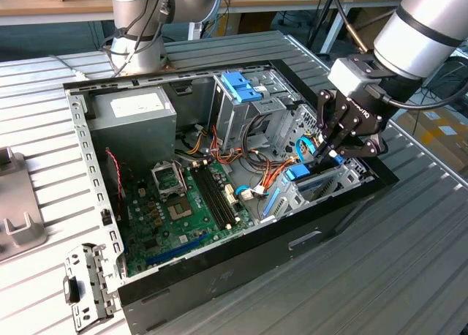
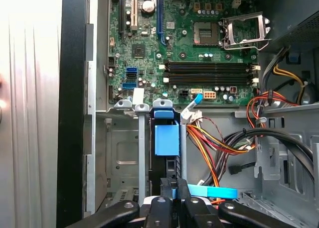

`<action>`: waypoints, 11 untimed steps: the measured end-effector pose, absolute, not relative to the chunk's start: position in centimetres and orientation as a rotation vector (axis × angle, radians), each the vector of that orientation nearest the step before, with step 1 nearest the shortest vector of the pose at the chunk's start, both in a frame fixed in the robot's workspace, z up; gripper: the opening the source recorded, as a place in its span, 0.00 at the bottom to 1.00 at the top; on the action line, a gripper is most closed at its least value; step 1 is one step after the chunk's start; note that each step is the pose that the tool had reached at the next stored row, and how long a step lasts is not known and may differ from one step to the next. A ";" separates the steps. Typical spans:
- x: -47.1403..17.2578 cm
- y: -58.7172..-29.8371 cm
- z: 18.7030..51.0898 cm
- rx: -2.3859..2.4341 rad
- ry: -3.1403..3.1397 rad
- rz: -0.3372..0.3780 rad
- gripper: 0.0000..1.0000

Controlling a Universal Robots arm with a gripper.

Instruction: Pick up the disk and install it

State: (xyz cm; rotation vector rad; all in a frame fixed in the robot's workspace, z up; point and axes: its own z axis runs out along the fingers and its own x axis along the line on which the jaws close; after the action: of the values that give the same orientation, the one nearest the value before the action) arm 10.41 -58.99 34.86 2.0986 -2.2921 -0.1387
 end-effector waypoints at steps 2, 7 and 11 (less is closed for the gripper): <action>10.4 -58.9 34.9 2.099 -2.292 -0.140 0.16; 10.4 -58.8 34.9 2.105 -2.295 -0.151 0.16; 10.4 -59.1 34.8 2.109 -2.297 -0.159 0.16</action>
State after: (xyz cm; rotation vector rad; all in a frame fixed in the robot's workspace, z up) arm 10.41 -59.06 34.80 2.1086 -2.2971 -0.1588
